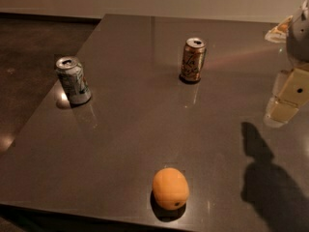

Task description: Move orange can near orange

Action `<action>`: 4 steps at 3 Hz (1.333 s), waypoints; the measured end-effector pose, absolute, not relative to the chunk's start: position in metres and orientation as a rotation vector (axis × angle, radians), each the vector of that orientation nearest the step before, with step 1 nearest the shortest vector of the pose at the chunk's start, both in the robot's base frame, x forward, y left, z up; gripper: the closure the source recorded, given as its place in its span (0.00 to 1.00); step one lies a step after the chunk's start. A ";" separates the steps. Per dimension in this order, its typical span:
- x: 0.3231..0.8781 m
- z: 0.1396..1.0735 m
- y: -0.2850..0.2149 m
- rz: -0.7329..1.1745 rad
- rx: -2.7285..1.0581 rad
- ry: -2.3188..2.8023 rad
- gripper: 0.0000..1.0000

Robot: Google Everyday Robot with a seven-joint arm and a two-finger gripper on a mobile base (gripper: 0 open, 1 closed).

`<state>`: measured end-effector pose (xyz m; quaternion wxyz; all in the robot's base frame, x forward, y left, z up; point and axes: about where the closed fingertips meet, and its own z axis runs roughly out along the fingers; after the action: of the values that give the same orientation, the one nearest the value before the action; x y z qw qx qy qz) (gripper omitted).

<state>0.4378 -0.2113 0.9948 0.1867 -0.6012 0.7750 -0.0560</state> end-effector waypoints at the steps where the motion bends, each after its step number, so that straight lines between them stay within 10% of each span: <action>1: 0.438 0.995 -0.211 -0.158 -1.693 2.182 0.00; 4: 0.566 0.971 -0.193 -0.151 -1.240 2.349 0.00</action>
Offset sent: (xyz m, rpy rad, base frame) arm 0.0622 0.0140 -0.0104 0.1007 0.0103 -0.1637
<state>0.5656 -0.1928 0.9714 0.2385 -0.4526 0.8574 -0.0551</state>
